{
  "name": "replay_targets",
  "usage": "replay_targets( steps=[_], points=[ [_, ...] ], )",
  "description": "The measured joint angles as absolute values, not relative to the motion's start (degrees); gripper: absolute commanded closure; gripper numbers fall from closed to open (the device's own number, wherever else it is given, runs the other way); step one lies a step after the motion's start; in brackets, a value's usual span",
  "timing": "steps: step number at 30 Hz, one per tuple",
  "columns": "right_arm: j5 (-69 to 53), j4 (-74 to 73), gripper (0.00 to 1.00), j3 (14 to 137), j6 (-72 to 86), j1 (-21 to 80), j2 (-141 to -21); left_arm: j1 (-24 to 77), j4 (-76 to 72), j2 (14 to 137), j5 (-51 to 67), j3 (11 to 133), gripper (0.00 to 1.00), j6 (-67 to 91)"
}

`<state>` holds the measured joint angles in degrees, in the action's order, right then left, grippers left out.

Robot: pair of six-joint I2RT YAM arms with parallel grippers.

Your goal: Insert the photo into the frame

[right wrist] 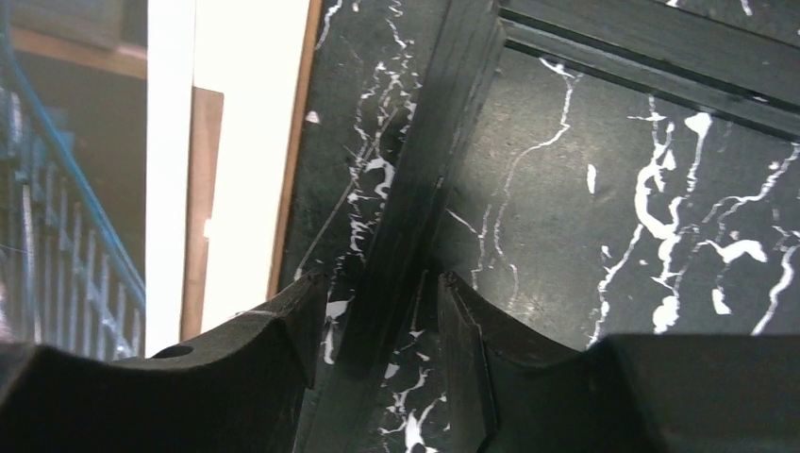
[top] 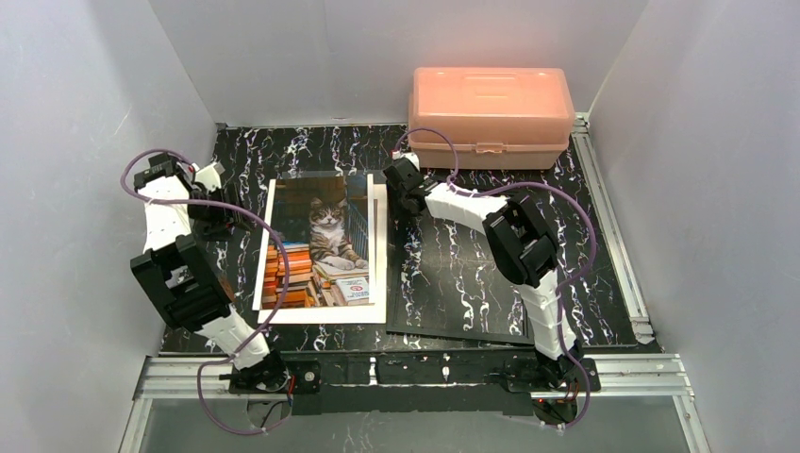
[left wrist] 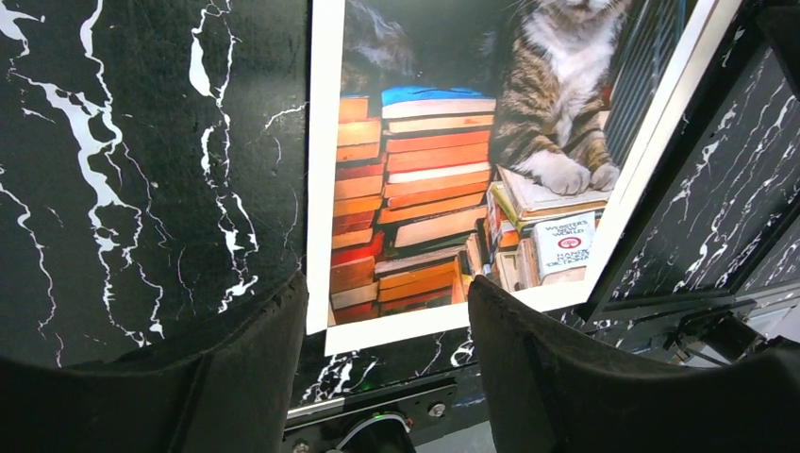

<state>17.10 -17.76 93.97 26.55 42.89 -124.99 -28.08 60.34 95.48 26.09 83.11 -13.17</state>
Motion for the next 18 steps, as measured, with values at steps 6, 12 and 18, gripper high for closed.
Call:
replay_targets(
  steps=[6,12,18],
  points=[
    [20.10,-20.10,0.20,94.00,25.41,43.29,-124.22,-28.08,59.96,98.83,24.21,83.42,0.41,-13.93],
    [20.91,-20.49,0.11,100.31,27.79,45.28,-122.56,-27.27,58.87,105.30,20.60,86.67,0.46,-13.74],
    [19.99,-19.86,0.01,118.43,28.56,46.09,-130.23,-24.40,55.57,108.53,16.08,87.15,0.49,-13.93]
  ],
)
